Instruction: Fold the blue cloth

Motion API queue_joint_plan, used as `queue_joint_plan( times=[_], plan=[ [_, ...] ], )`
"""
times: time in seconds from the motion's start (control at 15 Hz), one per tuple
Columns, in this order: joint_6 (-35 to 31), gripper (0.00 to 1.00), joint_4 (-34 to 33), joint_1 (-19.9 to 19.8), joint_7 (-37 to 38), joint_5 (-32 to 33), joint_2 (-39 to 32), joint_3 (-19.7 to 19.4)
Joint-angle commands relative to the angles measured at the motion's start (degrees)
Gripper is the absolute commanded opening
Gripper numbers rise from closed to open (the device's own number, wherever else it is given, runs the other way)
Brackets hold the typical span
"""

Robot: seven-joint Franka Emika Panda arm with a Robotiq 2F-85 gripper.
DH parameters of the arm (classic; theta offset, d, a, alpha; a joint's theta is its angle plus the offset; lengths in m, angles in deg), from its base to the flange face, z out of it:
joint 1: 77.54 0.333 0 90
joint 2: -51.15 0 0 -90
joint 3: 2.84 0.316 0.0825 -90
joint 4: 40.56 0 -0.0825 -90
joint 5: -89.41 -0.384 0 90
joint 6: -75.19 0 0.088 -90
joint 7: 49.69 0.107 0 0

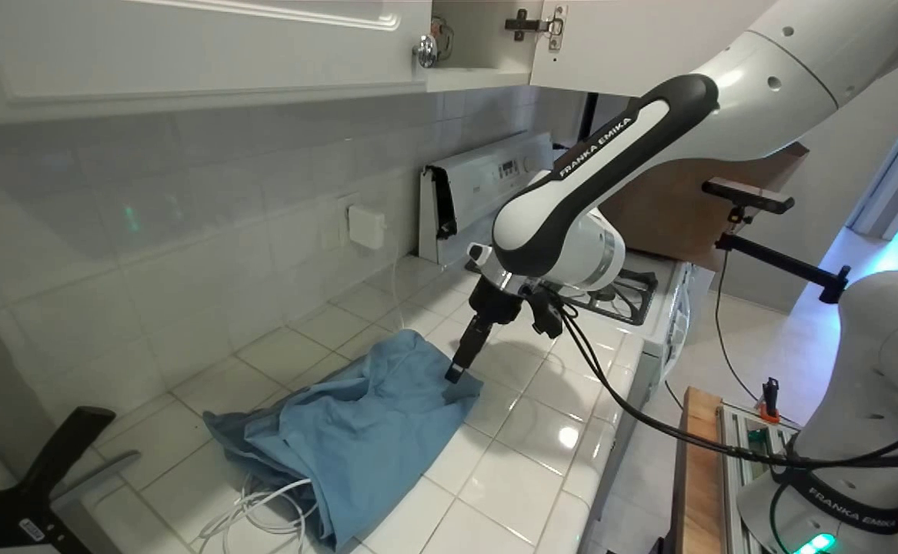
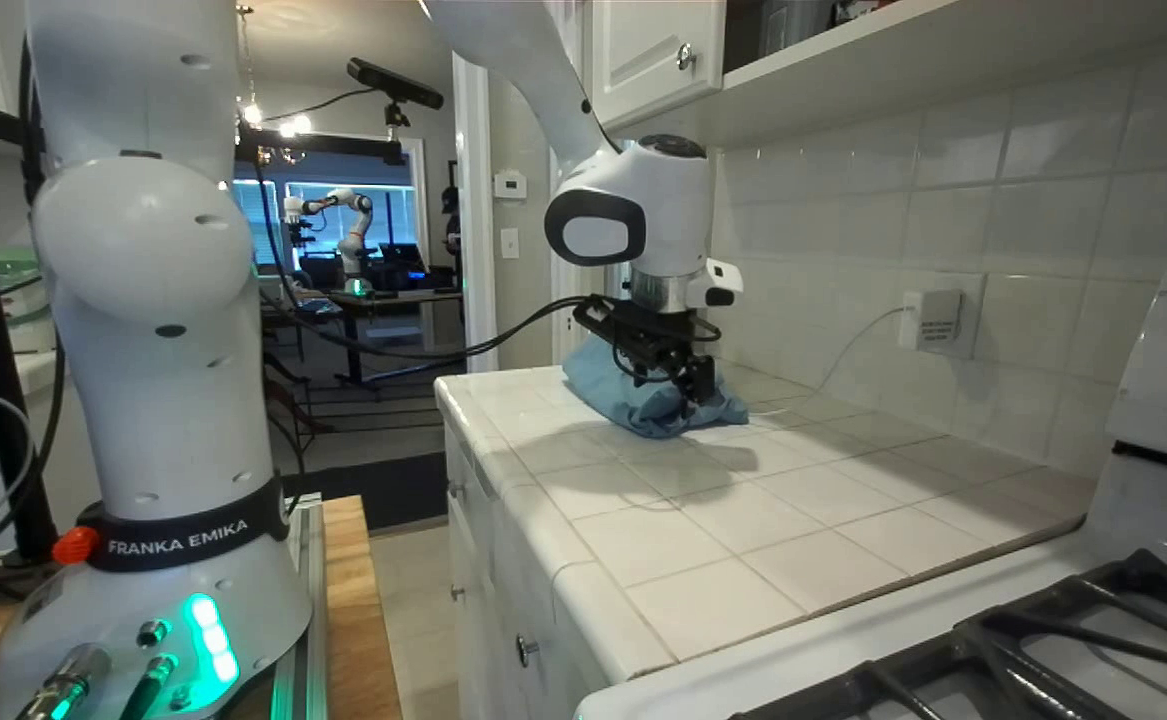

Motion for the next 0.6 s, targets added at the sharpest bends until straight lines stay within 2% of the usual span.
queue_joint_plan(
  times=[0.0, 0.53],
  plan=[
    [1.9, 1.0, -0.6, -1.1, -8.4, -10.1, 0.5, 0.8],
    [2.0, 1.0, -1.0, -1.6, -19.9, -19.8, -3.2, 0.6]
  ],
)
